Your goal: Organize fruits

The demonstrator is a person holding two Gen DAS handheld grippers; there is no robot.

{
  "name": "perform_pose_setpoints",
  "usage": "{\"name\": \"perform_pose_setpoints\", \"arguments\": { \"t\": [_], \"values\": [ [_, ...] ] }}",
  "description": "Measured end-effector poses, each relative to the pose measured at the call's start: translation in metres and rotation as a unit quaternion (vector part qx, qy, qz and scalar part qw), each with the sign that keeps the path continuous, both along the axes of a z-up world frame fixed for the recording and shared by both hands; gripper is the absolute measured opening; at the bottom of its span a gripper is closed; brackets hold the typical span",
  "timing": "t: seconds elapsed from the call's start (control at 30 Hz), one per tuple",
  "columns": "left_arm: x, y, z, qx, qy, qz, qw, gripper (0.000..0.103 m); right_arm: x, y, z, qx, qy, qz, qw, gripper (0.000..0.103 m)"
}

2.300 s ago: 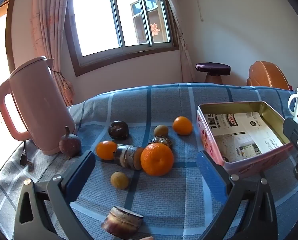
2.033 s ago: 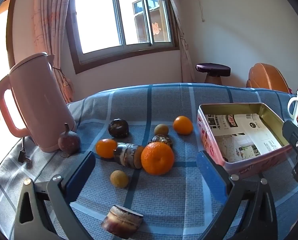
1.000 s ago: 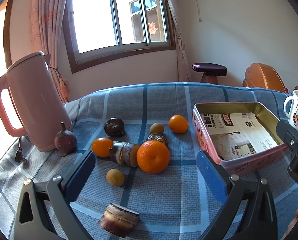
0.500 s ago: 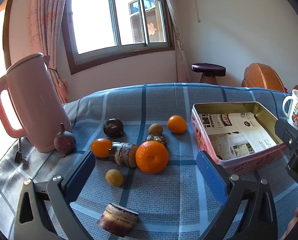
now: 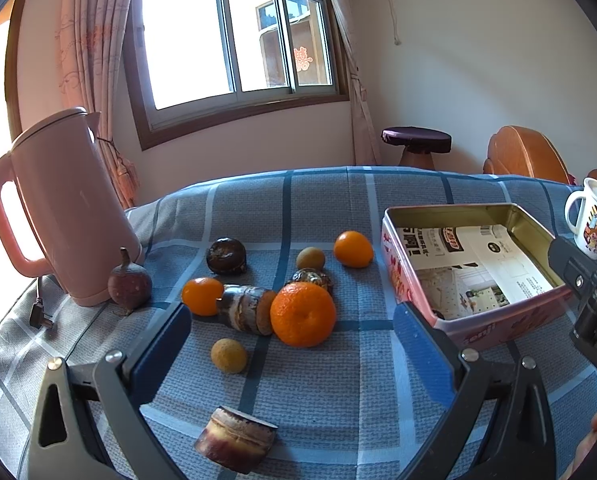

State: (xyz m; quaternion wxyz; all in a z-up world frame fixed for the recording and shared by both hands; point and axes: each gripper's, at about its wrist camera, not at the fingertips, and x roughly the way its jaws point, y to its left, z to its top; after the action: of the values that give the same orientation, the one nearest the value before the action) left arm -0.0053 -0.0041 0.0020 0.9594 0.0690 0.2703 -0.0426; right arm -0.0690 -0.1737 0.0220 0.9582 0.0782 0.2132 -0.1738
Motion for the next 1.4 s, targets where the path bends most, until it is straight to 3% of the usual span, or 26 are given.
{"name": "perform_pose_setpoints", "arguments": {
  "t": [0.9,1.27,1.4],
  "values": [
    [0.0,0.002,0.0,-0.002,0.001,0.0,1.0,0.103,0.001,0.0,-0.001,0.005,0.002,0.005,1.0,0.102],
    [-0.001,0.022,-0.005,-0.016,0.021,0.019,0.9995,0.103,0.004,0.007,-0.003,0.013,0.005,0.038,0.999,0.102],
    [-0.005,0.041,-0.006,-0.005,0.034,0.028,0.999,0.103,0.009,0.013,-0.007,0.034,0.013,0.089,0.995,0.102]
  ]
}}
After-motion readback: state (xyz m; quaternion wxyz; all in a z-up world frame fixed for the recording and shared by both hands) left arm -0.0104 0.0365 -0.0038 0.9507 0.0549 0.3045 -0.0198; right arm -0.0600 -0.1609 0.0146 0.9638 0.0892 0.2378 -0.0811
